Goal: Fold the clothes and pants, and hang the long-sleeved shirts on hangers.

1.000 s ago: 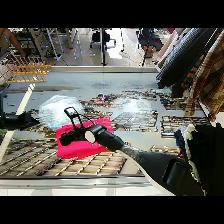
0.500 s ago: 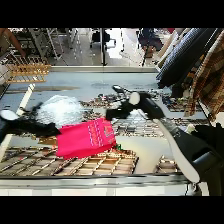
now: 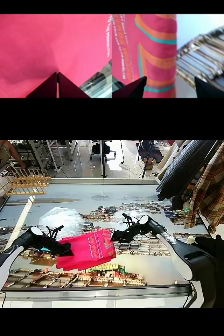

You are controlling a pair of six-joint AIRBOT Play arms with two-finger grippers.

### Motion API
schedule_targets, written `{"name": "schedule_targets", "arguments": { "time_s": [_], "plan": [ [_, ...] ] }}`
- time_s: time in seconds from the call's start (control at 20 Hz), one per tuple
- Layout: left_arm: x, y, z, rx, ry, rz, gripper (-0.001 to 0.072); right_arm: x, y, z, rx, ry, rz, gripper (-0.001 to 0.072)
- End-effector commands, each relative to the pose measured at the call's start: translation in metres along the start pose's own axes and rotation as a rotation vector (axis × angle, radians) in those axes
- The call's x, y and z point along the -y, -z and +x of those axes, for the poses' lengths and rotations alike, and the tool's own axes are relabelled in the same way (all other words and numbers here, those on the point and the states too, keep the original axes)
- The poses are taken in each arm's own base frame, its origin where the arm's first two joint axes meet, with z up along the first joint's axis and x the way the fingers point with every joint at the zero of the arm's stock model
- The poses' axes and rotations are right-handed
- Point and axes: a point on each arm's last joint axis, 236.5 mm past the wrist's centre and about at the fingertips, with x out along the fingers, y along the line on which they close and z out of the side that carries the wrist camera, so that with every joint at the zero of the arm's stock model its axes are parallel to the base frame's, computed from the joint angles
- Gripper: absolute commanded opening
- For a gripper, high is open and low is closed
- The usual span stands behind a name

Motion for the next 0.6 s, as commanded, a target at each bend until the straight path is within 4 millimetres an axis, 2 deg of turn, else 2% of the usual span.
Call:
{"name": "schedule_targets", "arguments": {
  "time_s": [0.0, 0.15, 0.2, 0.25, 0.3, 0.4, 0.55],
  "plan": [
    [-0.001, 0.002, 0.005, -0.013, 0.001, -0.004, 0.0006, -0.019, -0.012, 0.022, 0.015, -0.141, 0.008, 0.0694],
    [0.002, 0.007, 0.004, -0.035, 0.012, -0.002, 0.0005, -0.026, -0.008, 0.048, -0.051, -0.167, 0.043, 0.0670],
    [0.006, 0.010, 0.002, -0.043, 0.023, 0.008, 0.0005, -0.029, -0.008, 0.053, -0.065, -0.166, 0.047, 0.0575],
    [0.011, 0.013, -0.003, -0.049, 0.030, 0.030, 0.0005, -0.037, -0.010, 0.051, -0.076, -0.182, 0.042, 0.0343],
    [0.019, 0.017, -0.011, -0.051, 0.037, 0.055, 0.0005, -0.052, -0.008, 0.043, -0.099, -0.216, 0.035, 0.0027],
    [0.039, 0.025, -0.036, -0.026, 0.040, 0.131, 0.0005, -0.086, -0.004, 0.011, -0.133, -0.256, -0.018, 0.0022],
    [0.070, 0.032, -0.079, 0.080, 0.015, 0.233, 0.0005, -0.137, -0.026, -0.060, 0.010, -0.228, -0.113, 0.0022]
  ]
}}
